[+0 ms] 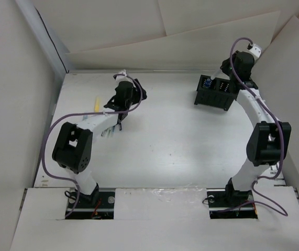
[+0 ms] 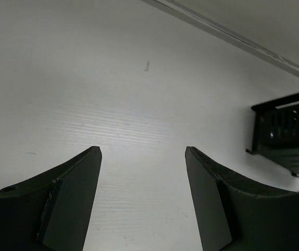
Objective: Sort the stationery into containers
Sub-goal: Place the stationery in the storage box.
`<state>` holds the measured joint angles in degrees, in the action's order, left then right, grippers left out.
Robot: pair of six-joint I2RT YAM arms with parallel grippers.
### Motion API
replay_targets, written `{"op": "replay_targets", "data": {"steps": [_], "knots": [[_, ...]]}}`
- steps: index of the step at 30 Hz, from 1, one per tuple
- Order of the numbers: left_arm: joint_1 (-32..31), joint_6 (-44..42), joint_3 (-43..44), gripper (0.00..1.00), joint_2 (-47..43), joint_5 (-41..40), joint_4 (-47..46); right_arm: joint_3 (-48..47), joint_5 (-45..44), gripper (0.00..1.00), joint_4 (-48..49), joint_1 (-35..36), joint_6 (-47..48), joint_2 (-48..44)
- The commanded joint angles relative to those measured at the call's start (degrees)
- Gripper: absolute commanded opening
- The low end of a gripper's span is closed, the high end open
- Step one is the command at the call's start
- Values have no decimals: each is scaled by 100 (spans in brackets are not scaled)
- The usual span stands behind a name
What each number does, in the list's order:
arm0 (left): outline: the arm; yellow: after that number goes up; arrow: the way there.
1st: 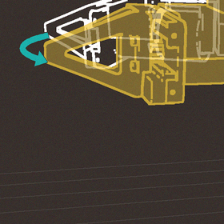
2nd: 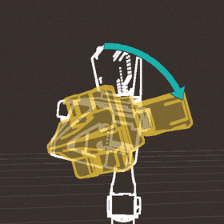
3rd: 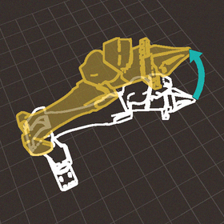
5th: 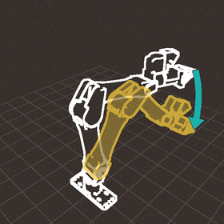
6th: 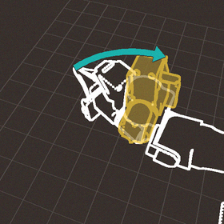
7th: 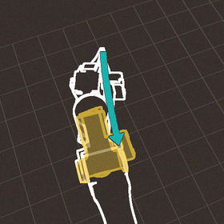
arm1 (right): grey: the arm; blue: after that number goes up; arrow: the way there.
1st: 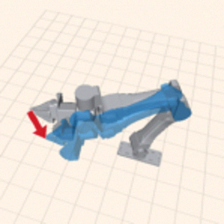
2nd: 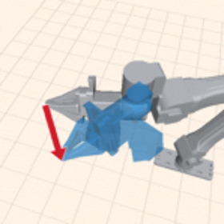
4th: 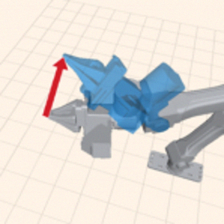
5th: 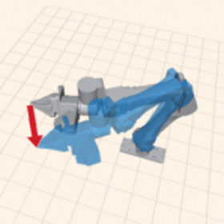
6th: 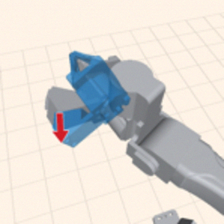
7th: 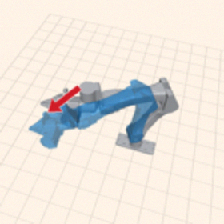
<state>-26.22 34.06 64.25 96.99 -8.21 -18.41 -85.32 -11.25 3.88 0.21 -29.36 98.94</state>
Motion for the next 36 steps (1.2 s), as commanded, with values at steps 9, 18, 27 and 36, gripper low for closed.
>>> {"op": "replay_targets", "data": {"steps": [9,18,27,36], "knots": [[1012,109,1416,63,575,-516,1349,-749,-1495,8,-168,278,906,837],[1620,-4,1160,63,751,-866,1744,-688,-1829,16,-168,586,959,1066],[1620,-365,1344,63,1093,-1737,2306,-556,-1758,66,-230,814,897,768],[2015,-418,1327,64,1243,-1896,2624,-3,-1442,74,-608,919,336,-181]]}}
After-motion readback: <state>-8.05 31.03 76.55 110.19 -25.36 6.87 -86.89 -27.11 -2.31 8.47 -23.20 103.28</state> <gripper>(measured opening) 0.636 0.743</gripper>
